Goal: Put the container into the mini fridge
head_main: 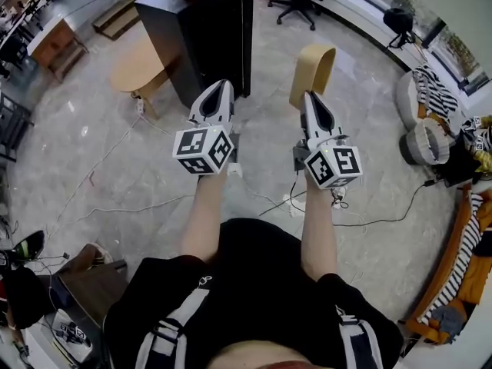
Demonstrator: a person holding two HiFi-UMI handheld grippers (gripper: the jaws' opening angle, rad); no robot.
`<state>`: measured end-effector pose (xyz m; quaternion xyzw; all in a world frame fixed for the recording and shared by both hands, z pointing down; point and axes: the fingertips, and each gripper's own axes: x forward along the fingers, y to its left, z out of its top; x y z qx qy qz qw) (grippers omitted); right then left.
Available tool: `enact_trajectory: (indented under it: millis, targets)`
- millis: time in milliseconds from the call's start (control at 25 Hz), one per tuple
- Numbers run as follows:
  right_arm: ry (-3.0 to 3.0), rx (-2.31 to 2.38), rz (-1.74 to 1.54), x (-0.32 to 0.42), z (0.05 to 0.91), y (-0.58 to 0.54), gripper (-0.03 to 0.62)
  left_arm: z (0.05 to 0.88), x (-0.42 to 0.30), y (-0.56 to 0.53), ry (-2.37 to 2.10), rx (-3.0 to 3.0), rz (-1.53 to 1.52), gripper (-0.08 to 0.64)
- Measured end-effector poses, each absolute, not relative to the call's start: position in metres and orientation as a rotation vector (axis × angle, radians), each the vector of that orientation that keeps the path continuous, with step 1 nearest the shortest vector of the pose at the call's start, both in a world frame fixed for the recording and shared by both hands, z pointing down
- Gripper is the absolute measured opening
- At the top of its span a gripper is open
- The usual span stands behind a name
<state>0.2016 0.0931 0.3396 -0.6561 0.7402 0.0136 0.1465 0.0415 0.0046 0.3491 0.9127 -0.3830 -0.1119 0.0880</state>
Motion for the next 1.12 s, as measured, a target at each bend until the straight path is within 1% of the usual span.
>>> enact_trajectory:
  millis: [160, 280, 440, 600, 880, 1120]
  targets:
    - [2.103, -1.926, -0.003, 0.231, 0.351, 0.003, 0.017, 0.368, 0.073, -0.083, -1.107, 2.695, -0.309, 0.011]
    - [2.168, -1.919, -0.041, 0.234, 0.353, -0.086, 0.017, 0.371, 0.085, -0.159, -1.116, 2.705, -0.262, 0.011]
    - [2.258, -1.912, -0.139, 0.212, 0.375, -0.202, 0.017, 0.398, 0.052, -0.266, -1.256, 2.661, -0.152, 0.010]
    - [2.298, -1.891, -0.195, 0.190, 0.394, -0.281, 0.017, 0.423, 0.027, -0.342, -1.290, 2.567, -0.135, 0.010]
    - [2.501, -1.899, -0.317, 0.177, 0.447, -0.325, 0.017, 0.434, 0.030, -0.368, -1.241, 2.573, -0.103, 0.011]
    - [2.819, -1.821, -0.305, 0.130, 0.489, -0.383, 0.017, 0.449, 0.001, -0.384, -1.279, 2.512, -0.099, 0.011]
